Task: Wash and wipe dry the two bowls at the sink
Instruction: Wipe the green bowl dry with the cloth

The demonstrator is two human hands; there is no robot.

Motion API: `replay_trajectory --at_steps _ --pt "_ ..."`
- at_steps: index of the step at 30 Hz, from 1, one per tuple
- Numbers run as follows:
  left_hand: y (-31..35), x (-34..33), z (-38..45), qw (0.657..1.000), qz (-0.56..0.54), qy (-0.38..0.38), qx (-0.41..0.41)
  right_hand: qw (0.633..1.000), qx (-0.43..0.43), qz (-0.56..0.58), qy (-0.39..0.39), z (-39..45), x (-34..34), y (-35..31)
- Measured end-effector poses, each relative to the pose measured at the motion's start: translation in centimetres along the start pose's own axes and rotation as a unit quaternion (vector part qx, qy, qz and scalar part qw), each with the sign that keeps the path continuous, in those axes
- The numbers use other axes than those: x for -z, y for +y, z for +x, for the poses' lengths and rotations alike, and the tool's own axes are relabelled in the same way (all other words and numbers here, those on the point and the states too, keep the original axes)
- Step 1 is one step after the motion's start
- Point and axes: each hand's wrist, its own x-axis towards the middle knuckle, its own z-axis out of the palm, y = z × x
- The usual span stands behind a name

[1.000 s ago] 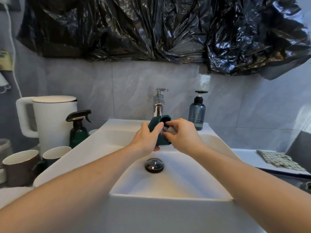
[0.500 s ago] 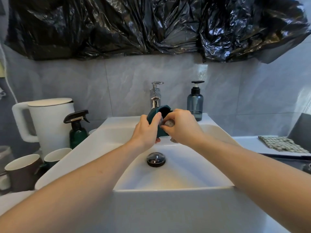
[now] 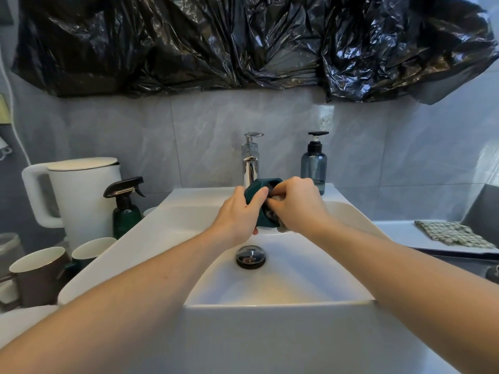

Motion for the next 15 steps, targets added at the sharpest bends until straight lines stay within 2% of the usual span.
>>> replay_trajectory --at_steps 3,8,12,15 --pt "0.1 0.1 0.0 1.0 -0.02 0.014 0.007 0.998 0.043 0.038 0.003 -0.1 -0.6 -0.3" --pt "0.1 1.0 0.4 0.997 -0.049 0.048 0.036 0.983 0.117 0.1 -0.097 -0.5 -0.7 -0.7" --pt "0.0 1.5 0.4 0.997 -0.038 0.062 0.032 0.979 0.177 0.003 -0.1 -0.3 -1.1 -0.4" --pt "0.1 1.3 0.0 0.999 -0.014 0.047 0.015 0.983 0.154 -0.09 -0.048 -0.1 -1.2 -0.3"
